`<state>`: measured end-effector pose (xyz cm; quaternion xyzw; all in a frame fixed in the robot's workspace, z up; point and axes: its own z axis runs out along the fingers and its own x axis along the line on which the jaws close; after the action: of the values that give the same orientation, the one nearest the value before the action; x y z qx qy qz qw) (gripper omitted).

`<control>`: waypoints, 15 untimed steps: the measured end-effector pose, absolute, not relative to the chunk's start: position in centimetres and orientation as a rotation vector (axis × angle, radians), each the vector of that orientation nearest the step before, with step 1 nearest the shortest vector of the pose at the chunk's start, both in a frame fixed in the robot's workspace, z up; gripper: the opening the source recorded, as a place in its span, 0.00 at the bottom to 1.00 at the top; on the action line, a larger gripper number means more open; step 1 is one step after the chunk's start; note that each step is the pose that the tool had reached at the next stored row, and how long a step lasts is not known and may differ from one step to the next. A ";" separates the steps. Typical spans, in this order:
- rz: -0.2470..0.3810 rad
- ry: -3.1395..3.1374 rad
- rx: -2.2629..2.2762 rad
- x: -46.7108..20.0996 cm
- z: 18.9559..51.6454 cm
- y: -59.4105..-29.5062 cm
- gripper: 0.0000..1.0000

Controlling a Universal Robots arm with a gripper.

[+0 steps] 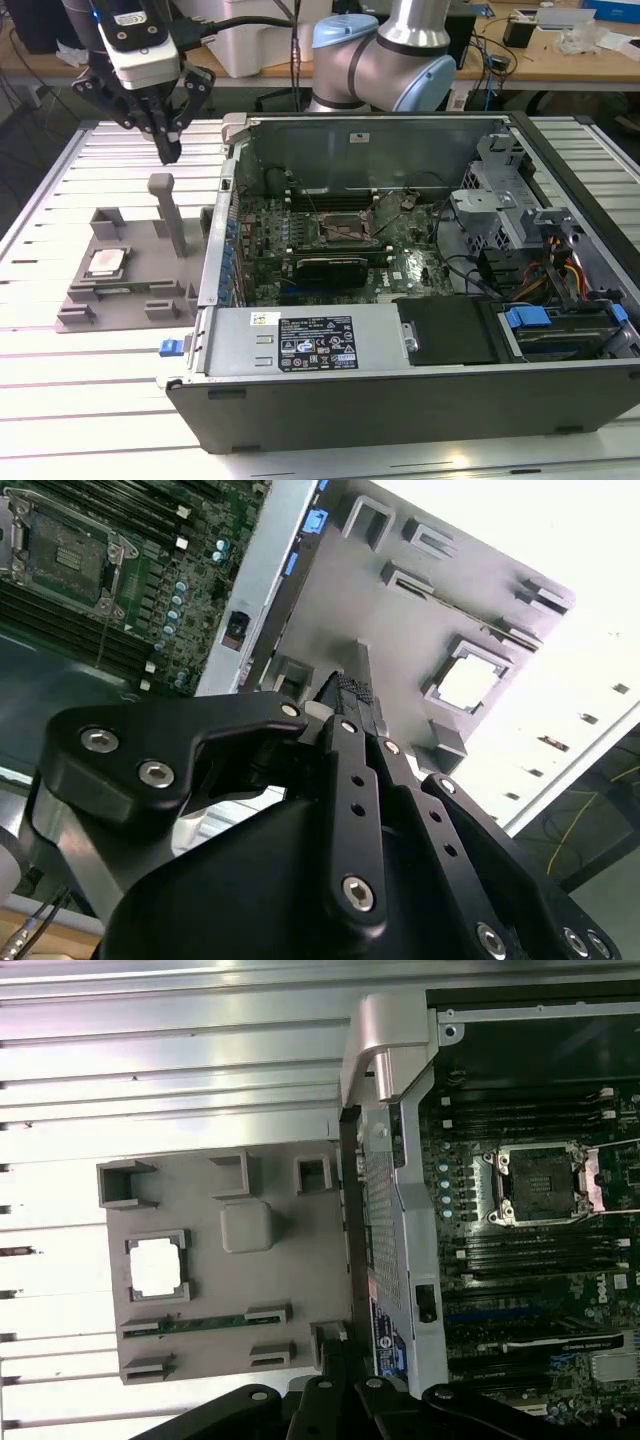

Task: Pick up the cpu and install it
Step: 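Reach for the cpu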

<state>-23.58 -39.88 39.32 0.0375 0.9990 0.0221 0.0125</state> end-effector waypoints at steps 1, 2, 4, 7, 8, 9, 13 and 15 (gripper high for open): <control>0.069 3.114 0.117 -23.7 39.3 -39.9 0.11; 0.069 3.114 0.117 -24.0 39.3 -39.9 0.11; 0.069 3.114 0.116 -24.5 39.3 -39.9 0.11; 0.069 3.114 0.116 -24.9 39.3 -39.9 0.11; 0.069 3.114 0.117 -25.3 39.3 -39.9 0.11; 0.069 3.114 0.117 -25.4 39.3 -39.9 0.11; 0.069 3.114 0.117 -26.3 39.3 -39.9 0.11; 0.069 3.114 0.117 -27.0 39.3 -39.9 0.11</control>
<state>-27.02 -39.89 39.31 0.0374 0.9990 0.0221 0.0125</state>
